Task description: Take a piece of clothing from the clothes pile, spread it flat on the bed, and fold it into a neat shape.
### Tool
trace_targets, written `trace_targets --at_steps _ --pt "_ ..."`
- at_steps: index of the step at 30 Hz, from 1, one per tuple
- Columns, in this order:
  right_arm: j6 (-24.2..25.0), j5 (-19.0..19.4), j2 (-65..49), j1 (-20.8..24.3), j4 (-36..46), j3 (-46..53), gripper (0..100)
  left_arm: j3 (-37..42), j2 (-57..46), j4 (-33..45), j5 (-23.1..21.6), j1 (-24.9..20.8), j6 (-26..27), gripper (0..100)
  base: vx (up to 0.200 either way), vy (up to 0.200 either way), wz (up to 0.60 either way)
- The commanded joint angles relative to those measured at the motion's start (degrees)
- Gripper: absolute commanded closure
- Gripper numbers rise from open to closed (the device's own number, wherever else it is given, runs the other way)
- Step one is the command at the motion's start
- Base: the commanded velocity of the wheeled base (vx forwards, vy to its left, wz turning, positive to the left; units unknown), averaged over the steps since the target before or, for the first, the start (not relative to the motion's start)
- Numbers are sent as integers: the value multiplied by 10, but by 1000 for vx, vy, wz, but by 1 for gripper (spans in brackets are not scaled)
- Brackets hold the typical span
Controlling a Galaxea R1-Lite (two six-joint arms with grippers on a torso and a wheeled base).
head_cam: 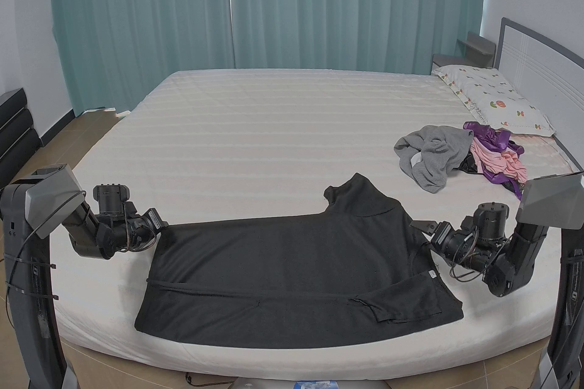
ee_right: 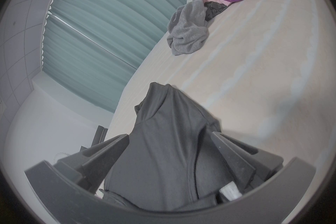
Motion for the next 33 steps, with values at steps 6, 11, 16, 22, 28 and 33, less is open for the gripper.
trace_targets --at_steps 6,11,16,22,28,33 --pt "-50 -17 8 15 227 -240 0 11 -35 0 14 0 -33 100 0 0 0" --pt "-81 -16 35 17 332 -330 0 16 -38 0 14 0 -40 100 0 0 0" --pt "-85 -20 85 31 391 -421 0 22 -37 0 14 1 -40 100 0 0 0" --pt "-85 -21 119 38 416 -473 0 22 -36 0 14 0 -40 100 0 0 0" --pt "-85 -36 137 34 435 -520 0 26 -36 0 14 0 -40 100 0 0 0" --pt "-87 -39 144 34 436 -545 0 28 -36 0 14 -1 -39 100 0 0 0"
